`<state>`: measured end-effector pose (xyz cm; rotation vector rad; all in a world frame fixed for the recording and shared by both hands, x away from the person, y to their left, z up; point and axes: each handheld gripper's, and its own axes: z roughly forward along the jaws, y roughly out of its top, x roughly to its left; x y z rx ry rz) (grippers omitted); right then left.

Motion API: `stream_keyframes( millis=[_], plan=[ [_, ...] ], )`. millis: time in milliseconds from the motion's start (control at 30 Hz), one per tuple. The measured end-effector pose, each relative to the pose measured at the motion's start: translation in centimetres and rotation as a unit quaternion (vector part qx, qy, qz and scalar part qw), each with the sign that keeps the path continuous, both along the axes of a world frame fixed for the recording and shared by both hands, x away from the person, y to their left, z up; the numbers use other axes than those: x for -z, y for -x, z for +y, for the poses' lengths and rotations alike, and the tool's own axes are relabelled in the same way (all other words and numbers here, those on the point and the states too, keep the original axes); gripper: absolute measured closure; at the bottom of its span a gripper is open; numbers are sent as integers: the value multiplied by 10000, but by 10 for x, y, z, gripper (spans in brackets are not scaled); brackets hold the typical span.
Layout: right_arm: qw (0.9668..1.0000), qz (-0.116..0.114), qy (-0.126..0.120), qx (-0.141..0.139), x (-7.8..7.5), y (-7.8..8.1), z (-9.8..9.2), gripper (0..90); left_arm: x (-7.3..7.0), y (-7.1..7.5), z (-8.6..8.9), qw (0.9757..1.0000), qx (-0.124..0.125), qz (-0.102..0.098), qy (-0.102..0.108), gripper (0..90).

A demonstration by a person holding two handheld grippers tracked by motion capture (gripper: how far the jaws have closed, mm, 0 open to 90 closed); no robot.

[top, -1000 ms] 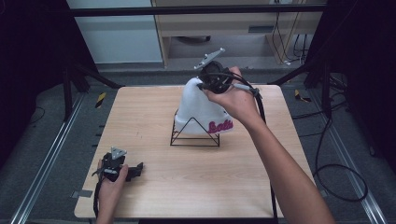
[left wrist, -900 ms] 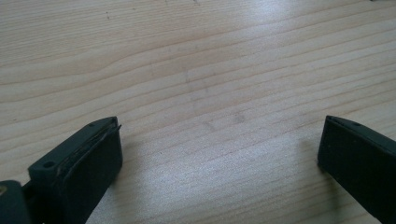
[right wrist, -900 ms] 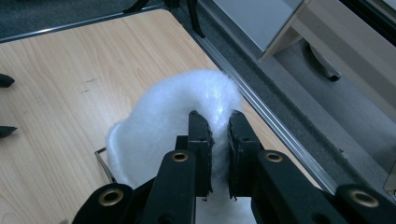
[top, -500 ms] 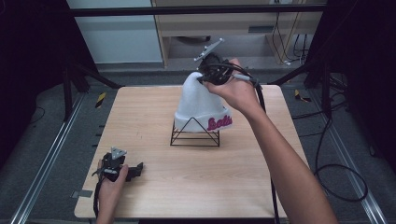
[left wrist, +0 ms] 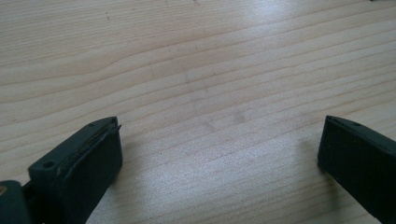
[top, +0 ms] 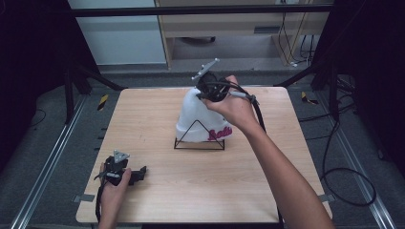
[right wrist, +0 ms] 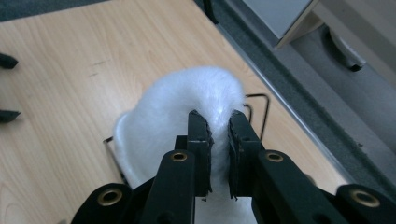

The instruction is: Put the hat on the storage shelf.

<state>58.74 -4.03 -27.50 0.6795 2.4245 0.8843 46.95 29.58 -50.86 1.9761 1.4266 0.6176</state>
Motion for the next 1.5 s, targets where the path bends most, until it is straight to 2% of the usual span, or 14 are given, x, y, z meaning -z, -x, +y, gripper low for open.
stream_keyframes(
  millis=[133, 333, 367, 500, 633, 667, 767, 900, 1033, 1167, 1200, 1267, 1400, 1500],
  plan=[
    [9998, 172, 53, -37, 20, 3, 2, 814, 0, 0, 0, 10000, -1, 1, 0, 0],
    [9996, 284, -18, 13, 35, 3, 1, 787, 0, 0, 0, 10000, 6, 8, -9, 0],
    [9996, 294, -39, 19, 35, 3, 0, 762, 0, 0, 0, 10000, 6, 10, -9, 0],
    [9996, 205, -200, 41, 31, 9, -3, 563, 0, 0, 0, 10000, 7, 10, -12, 0],
    [9990, 48, -430, 107, 20, 20, -11, 383, 0, 0, 0, 10000, 1, 8, -11, 0],
    [9987, -54, -481, 149, 18, 22, -14, 341, 0, 0, 0, 10000, 1, 9, -11, 0],
    [9967, -245, -703, 327, 14, 29, -26, 237, 0, 0, 0, 10000, 1, 9, -12, 0],
    [9934, -351, -876, 648, 19, 36, -47, 171, 0, 0, 0, 10000, 1, 9, -12, 0],
    [9891, -359, -1040, 974, 34, 43, -72, 139, 0, 0, 0, 10000, 1, 8, -10, 0],
    [9848, -267, -1204, 1227, 59, 54, -98, 119, 0, 0, 0, 10000, 11, 15, -26, 0],
    [9833, -217, -1221, 1329, 66, 56, -102, 116, 0, 0, 0, 10000, 10, 16, -24, 0],
    [9828, -143, -1201, 1394, 80, 61, -112, 114, 0, 0, 0, 10000, 10, 16, -25, 0],
    [9797, 65, -1206, 1601, 112, 73, -130, 110, 0, 0, 0, 10000, 9, 15, -24, 0],
    [9753, 249, -1247, 1805, 141, 83, -144, 109, 0, 0, 0, 10000, 9, 15, -26, 0]
  ],
)
